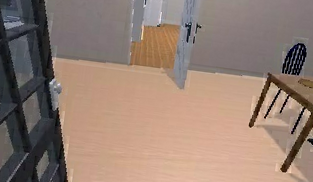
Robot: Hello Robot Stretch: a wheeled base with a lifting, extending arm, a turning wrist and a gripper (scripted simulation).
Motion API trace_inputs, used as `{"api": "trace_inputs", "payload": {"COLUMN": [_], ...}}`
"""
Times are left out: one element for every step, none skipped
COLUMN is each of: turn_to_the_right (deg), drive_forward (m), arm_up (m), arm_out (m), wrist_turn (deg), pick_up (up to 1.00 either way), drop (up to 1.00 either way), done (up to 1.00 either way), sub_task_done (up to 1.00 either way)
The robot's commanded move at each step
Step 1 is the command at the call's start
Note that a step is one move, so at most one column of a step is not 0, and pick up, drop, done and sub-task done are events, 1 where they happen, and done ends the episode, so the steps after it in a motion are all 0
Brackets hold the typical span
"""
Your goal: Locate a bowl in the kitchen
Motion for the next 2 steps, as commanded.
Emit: {"api": "trace_inputs", "payload": {"turn_to_the_right": [0.0,0.0], "drive_forward": [1.00,1.00], "arm_up": [0.00,0.00], "arm_out": [0.00,0.00], "wrist_turn": [0.0,0.0], "pick_up": [0.00,0.00], "drop": [0.00,0.00], "done": [0.00,0.00], "sub_task_done": [0.00,0.00]}}
